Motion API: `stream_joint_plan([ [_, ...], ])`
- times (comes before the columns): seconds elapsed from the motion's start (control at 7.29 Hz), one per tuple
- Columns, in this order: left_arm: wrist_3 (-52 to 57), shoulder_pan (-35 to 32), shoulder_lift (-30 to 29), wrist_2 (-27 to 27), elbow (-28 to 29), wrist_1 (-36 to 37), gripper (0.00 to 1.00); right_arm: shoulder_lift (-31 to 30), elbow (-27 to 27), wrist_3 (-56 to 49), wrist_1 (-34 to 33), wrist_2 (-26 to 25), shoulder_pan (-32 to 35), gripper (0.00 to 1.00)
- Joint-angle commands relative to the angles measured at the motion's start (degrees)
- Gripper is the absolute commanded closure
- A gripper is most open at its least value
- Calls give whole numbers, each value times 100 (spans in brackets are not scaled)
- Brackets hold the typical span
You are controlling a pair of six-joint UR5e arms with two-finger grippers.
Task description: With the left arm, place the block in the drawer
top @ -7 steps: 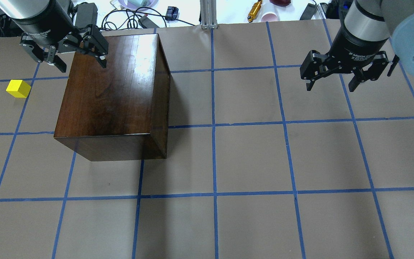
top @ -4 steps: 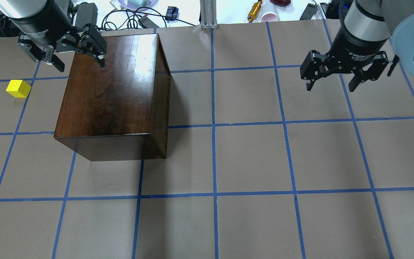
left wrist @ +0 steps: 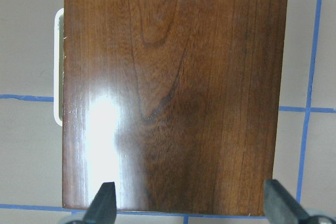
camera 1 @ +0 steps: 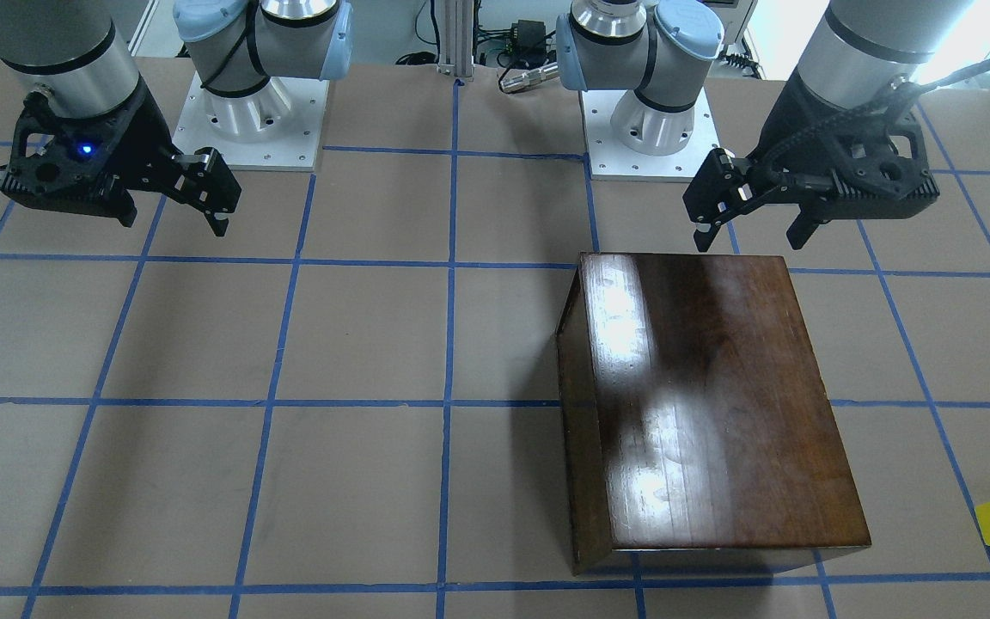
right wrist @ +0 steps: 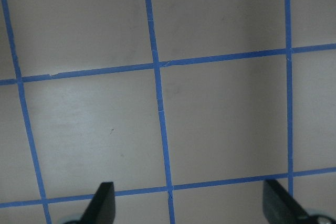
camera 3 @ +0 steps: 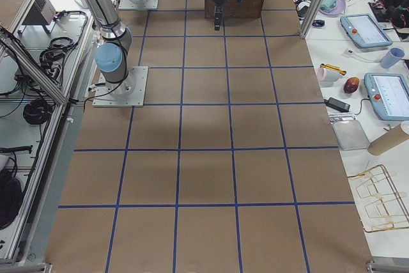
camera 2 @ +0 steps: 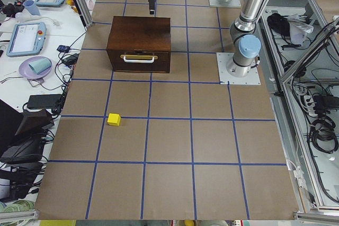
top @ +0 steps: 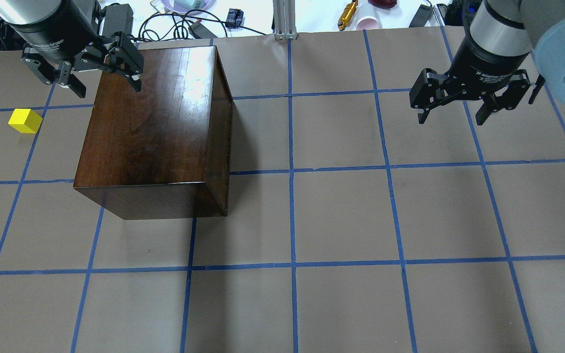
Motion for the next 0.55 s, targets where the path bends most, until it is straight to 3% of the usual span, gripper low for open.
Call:
stream_joint_plan([
  [0.0, 0, 29, -39, -7, 56, 0, 0, 0, 0, 0, 0, 0, 0, 0],
  [0.41, 0, 177, -345, 19, 398, 26, 0, 0, 0, 0, 0, 0, 0, 0],
])
